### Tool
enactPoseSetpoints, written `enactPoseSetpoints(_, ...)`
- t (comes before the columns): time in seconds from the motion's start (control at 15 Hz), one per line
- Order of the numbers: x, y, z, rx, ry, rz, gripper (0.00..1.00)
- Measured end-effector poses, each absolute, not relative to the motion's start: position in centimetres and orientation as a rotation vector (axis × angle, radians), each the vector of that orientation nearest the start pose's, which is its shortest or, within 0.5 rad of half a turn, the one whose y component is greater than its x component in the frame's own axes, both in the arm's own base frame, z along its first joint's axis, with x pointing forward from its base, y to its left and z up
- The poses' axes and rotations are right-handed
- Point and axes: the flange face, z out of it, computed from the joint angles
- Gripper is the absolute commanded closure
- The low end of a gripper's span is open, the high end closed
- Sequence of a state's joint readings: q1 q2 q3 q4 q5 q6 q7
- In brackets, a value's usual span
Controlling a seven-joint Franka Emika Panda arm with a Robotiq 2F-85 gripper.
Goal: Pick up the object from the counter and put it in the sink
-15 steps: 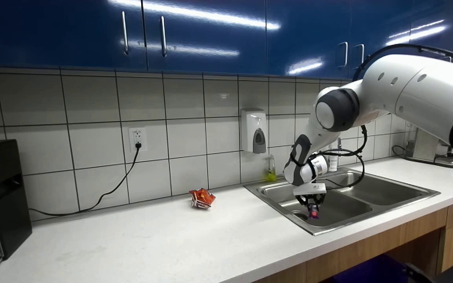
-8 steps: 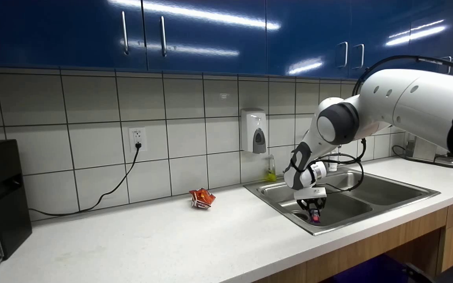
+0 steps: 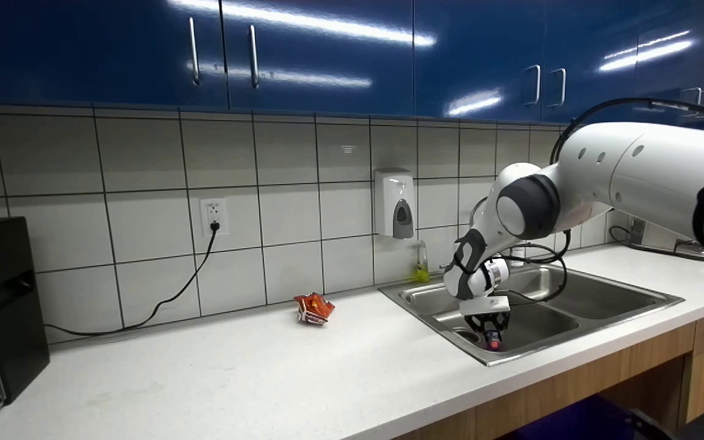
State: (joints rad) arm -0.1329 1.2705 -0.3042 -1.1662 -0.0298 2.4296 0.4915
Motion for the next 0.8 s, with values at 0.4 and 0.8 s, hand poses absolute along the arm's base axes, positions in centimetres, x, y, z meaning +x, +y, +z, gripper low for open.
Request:
enactPoseSetpoints(0.4,69.2,-25.8,1.9,-3.241,1.18,-0.064,0.06)
enactPoseSetpoints(0.8,69.9,-25.8,2.9,-3.243,1.177,-0.088,0.0)
